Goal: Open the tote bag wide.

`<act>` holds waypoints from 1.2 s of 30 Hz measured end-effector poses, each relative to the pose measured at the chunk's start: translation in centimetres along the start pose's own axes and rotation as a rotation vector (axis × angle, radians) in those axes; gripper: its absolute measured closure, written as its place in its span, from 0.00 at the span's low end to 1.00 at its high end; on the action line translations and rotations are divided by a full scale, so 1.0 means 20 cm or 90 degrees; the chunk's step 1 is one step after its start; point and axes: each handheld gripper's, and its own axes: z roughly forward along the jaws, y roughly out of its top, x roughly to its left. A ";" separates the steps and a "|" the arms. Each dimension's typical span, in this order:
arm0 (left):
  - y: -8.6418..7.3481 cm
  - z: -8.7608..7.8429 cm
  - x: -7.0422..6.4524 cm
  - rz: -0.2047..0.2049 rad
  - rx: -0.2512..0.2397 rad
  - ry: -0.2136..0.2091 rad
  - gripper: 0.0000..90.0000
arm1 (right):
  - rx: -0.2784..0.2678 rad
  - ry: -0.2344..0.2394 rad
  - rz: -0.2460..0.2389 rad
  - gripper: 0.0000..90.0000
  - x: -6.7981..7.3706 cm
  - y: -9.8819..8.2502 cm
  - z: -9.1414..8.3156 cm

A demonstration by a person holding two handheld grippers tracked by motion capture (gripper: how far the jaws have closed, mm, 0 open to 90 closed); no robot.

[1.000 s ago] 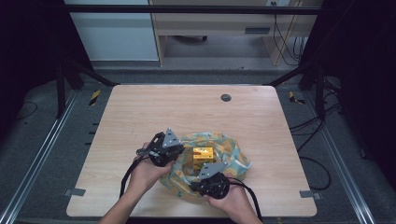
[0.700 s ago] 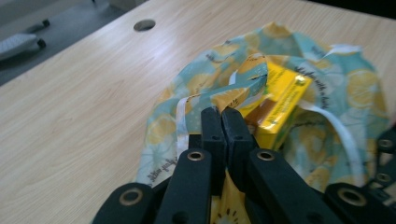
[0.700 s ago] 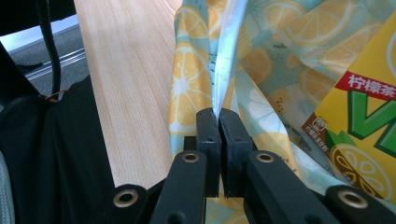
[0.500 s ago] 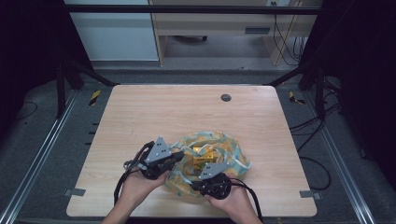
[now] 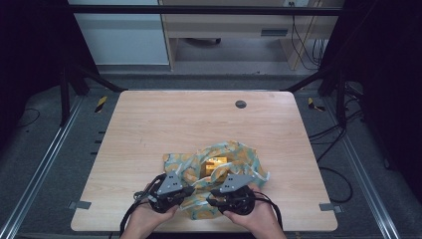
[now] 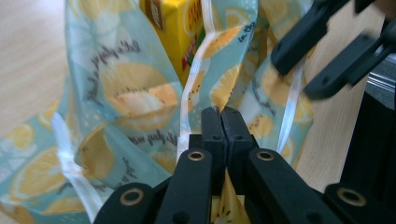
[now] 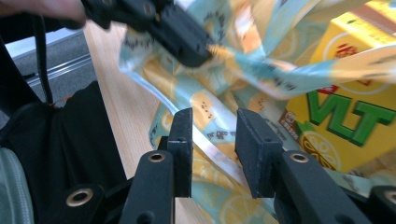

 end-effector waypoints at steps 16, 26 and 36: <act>-0.11 0.05 -0.03 0.013 0.052 -0.019 0.99 | -0.071 -0.095 0.020 0.52 -0.10 0.08 -0.19; -0.13 0.02 -0.01 0.013 0.057 -0.012 0.99 | -0.034 -0.141 0.029 0.33 -0.30 0.07 -0.23; -0.13 0.03 0.00 0.014 0.058 -0.014 0.99 | 0.070 -0.107 0.022 0.35 -0.36 -0.02 -0.13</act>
